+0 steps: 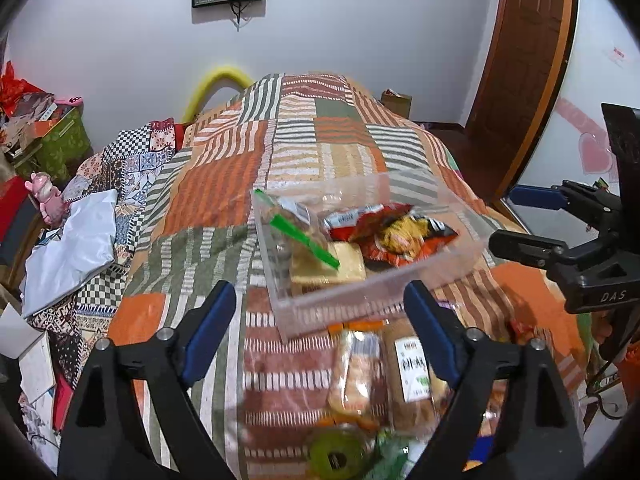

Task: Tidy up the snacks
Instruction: 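Lift both bags over the clear box and release them inside, then grasp the cracker pack with left tool while right tool grasps purple coconut roll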

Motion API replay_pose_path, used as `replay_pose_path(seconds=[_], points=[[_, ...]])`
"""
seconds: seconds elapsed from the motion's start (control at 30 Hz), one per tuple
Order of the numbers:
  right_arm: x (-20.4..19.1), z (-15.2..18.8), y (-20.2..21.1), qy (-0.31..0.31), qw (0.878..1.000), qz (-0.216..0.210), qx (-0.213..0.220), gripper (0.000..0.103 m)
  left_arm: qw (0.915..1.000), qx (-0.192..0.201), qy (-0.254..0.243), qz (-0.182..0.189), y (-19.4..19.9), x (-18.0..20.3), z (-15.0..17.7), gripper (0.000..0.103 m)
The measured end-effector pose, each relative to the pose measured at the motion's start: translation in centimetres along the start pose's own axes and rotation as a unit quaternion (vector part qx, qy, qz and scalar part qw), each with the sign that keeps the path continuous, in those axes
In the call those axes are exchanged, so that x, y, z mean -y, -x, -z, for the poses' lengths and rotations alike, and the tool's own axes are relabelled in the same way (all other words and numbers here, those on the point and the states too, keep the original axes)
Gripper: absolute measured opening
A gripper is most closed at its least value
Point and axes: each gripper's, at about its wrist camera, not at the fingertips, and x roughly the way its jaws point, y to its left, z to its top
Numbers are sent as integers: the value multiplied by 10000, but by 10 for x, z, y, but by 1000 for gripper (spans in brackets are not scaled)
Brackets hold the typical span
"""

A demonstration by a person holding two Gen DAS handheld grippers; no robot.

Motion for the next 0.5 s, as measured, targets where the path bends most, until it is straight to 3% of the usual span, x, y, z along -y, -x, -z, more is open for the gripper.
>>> replay_pose_path(seconds=[0.2, 0.5], points=[[-14, 24, 1, 169, 9997, -9, -195, 84, 9997, -251, 1, 27, -3, 3, 25, 89], [-36, 54, -38, 296, 9963, -217, -777, 84, 9978, -666, 30, 5, -20, 2, 56, 89]])
